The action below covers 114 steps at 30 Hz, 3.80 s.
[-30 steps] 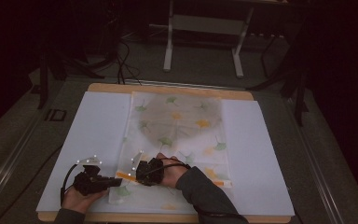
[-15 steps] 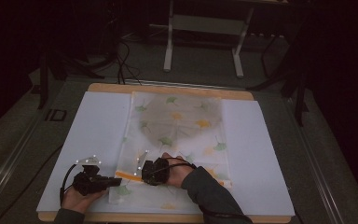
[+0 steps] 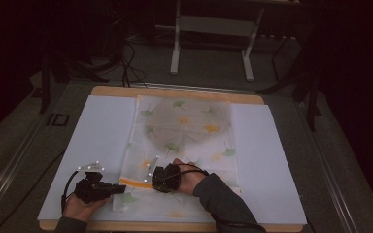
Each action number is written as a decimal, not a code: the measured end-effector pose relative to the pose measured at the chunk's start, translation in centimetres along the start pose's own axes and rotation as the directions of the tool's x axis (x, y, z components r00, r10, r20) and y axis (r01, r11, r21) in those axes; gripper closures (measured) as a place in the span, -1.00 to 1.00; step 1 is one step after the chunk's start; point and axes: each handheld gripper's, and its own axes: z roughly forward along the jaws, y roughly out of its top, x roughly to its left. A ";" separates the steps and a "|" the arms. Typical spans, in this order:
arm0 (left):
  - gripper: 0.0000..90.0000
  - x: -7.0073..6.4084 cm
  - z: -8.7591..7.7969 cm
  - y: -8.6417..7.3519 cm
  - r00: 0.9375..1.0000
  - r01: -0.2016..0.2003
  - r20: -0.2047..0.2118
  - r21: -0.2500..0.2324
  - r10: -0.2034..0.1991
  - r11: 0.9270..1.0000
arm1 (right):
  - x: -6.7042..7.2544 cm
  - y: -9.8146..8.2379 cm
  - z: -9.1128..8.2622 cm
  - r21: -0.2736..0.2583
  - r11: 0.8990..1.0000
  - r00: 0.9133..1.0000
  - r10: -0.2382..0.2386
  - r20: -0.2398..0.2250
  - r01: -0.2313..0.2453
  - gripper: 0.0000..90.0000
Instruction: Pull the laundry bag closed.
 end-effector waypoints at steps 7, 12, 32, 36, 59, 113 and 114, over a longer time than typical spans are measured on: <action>0.97 0.0 0.0 0.0 1.000 -0.001 -0.001 0.000 0.001 1.000 | 0.1 -0.3 -0.2 0.011 1.000 1.000 0.000 0.002 0.000 0.88; 0.97 0.0 0.0 0.0 1.000 0.001 -0.001 -0.001 -0.001 1.000 | 0.0 -0.6 -0.4 0.022 1.000 1.000 -0.001 0.003 0.001 0.88; 0.97 0.0 -0.1 0.0 1.000 -0.002 -0.002 -0.001 0.002 1.000 | 0.0 -1.5 -0.9 0.051 0.999 1.000 0.003 0.009 -0.003 0.88; 0.97 0.0 -0.2 -0.1 1.000 -0.001 -0.002 -0.001 0.001 1.000 | 0.0 -1.8 -1.0 0.060 0.998 1.000 0.005 0.010 -0.005 0.88; 0.97 0.1 -0.3 -0.1 1.000 -0.001 -0.009 -0.006 0.001 1.000 | -0.1 -3.6 -2.0 0.091 0.996 1.000 0.021 0.022 -0.023 0.88; 0.97 0.2 -0.4 -0.2 1.000 0.000 -0.015 -0.009 -0.001 1.000 | 0.0 -8.6 -4.5 0.123 0.989 0.996 0.071 0.054 -0.077 0.88; 0.97 0.2 -0.4 -0.2 1.000 0.000 -0.015 -0.009 -0.001 1.000 | 0.0 -8.7 -4.5 0.125 0.989 0.996 0.071 0.054 -0.078 0.88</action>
